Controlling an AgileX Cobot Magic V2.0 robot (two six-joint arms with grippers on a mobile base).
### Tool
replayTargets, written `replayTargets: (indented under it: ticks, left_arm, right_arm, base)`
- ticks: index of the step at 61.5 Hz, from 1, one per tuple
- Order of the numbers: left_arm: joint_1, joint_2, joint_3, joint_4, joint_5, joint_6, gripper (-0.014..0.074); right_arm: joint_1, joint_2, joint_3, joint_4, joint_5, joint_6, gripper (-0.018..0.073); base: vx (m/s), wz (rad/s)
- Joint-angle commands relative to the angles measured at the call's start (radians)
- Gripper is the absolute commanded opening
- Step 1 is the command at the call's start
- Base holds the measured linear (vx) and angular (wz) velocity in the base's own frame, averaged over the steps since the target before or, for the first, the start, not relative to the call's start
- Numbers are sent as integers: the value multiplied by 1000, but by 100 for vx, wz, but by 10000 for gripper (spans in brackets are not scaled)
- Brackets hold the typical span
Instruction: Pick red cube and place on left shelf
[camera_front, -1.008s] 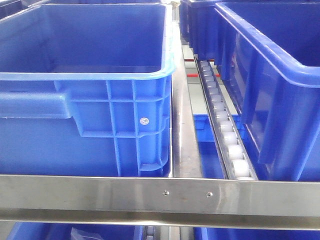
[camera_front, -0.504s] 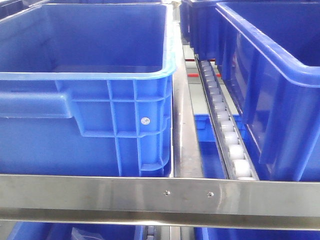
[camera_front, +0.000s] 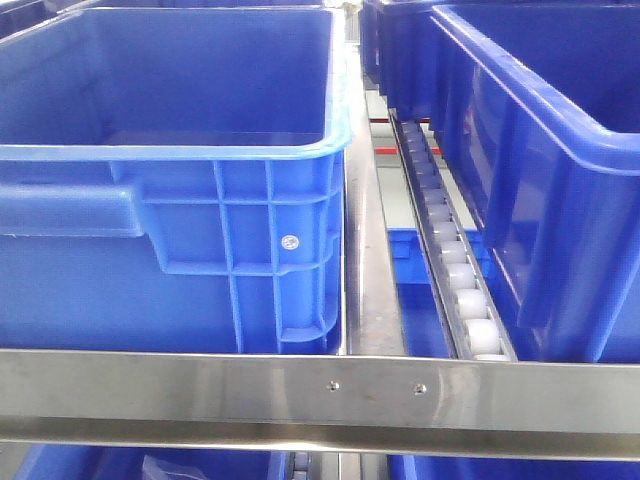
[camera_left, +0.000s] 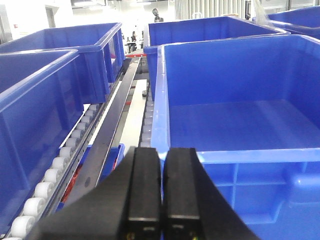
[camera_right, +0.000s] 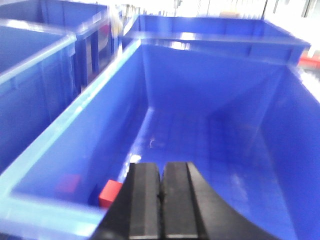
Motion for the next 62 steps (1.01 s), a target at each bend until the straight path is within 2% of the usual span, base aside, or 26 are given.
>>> replayTargets:
  ticks: [1, 6, 13, 44, 47, 56, 62]
  left_arm:
    - [-4, 8, 22, -6, -83, 1, 106]
    - [-4, 8, 22, -6, -83, 1, 106]
    - [-4, 8, 22, -6, -83, 1, 106]
    - [-4, 8, 22, -6, -83, 1, 106]
    - [-4, 8, 22, -6, -83, 1, 106]
    - [-4, 8, 22, -6, -83, 1, 106]
    - [-4, 8, 22, -6, -83, 1, 106]
  right_arm:
    - [-8, -69, 41, -6, -49, -2, 49]
    - [-8, -136, 98, 8, -49, -2, 49]
    - [-13, -203, 94, 18, 25, 7, 49]
    - [-16, -199, 95, 37, 24, 5, 49]
    - [-16, -199, 95, 83, 26, -38, 49]
    - [-16, -199, 95, 278, 23, -258, 49]
    - [-16, -199, 95, 290, 11, -280, 49]
  base:
    - [0, 0]
    - [0, 0]
    - [0, 0]
    - [0, 0]
    - [0, 0]
    - [0, 0]
    - [0, 0]
